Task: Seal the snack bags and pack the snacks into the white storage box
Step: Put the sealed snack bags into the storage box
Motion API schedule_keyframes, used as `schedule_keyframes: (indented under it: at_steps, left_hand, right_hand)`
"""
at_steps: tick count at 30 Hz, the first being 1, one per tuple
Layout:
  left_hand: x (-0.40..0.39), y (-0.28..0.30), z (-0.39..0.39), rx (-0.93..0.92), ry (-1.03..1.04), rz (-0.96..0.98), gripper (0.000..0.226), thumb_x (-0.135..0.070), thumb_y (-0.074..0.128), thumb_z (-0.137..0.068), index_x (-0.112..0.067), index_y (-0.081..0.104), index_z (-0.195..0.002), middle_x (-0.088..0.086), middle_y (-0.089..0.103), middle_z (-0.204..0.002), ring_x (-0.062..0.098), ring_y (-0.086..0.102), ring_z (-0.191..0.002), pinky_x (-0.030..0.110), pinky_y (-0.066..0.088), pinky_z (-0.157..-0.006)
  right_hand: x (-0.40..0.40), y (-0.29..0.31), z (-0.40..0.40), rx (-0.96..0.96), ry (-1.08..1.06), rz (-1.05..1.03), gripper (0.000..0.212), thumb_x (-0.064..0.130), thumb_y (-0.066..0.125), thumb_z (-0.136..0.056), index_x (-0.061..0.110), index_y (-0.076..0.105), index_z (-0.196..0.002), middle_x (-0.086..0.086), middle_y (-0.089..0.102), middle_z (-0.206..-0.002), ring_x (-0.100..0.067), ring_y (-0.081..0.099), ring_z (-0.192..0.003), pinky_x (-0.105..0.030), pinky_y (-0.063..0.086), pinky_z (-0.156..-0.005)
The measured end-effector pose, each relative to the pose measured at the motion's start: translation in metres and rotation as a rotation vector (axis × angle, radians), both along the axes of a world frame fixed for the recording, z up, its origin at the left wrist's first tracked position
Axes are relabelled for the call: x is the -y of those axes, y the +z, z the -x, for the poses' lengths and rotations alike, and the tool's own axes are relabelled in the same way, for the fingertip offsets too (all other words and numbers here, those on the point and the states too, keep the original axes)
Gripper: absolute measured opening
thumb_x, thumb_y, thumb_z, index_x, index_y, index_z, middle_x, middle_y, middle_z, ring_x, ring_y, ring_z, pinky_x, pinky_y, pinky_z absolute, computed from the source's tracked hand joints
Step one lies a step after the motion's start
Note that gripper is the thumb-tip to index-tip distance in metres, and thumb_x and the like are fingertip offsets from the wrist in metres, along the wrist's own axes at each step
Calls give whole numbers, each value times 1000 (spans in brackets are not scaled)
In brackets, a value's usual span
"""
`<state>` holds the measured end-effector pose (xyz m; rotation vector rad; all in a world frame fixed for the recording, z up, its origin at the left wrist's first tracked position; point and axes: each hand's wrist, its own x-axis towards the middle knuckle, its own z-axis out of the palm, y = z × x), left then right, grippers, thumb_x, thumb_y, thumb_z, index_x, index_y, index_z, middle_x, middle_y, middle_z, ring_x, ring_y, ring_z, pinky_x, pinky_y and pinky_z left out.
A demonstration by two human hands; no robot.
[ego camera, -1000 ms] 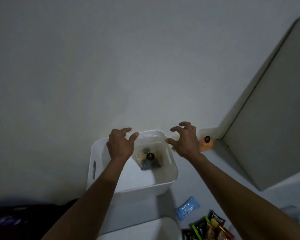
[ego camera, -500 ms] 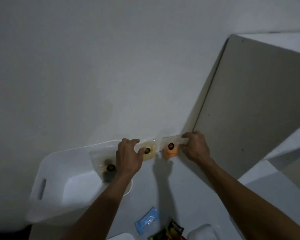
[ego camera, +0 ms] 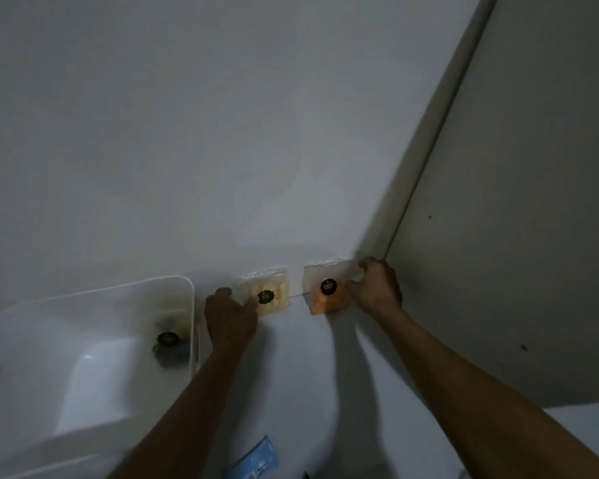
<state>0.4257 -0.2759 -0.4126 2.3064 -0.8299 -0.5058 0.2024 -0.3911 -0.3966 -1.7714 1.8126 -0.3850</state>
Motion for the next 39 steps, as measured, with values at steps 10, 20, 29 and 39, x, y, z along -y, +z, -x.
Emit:
schedule_keyframes:
  at_steps: [10,20,29,39]
  left_hand:
    - [10,-14,-3,-48,55,96,39,-29,78,-78,-4,67,-106,17,68,-100,32,65,-90,29,45,-80]
    - [17,-13,-8,49,-16,112,30,-24,78,-77,-8,68,-100,13,67,-96,31,64,-87,30,43,-79]
    - [20,-17,-9,118,-80,101,24,-25,77,-78,-11,68,-95,11,64,-95,19,55,-78,24,32,-70]
    - [19,-10,-5,185,-192,113,16,-20,75,-78,-13,71,-92,11,59,-100,28,58,-97,33,44,-83]
  right_hand:
    - [14,-16,-14,276,-187,-86,18,17,74,-72,15,59,-83,-3,66,-93,-23,59,-81,-23,40,-66]
    - [18,-16,-16,426,-302,-89,26,9,77,-70,17,60,-87,0,62,-95,-17,55,-77,-13,41,-52]
    - [7,-13,-20,249,-116,95,34,21,77,-70,26,50,-91,11,63,-87,-15,59,-76,-29,47,-65]
    - [14,-16,-11,-157,150,346,13,31,60,-90,32,69,-99,7,64,-104,-18,58,-103,-30,43,-66]
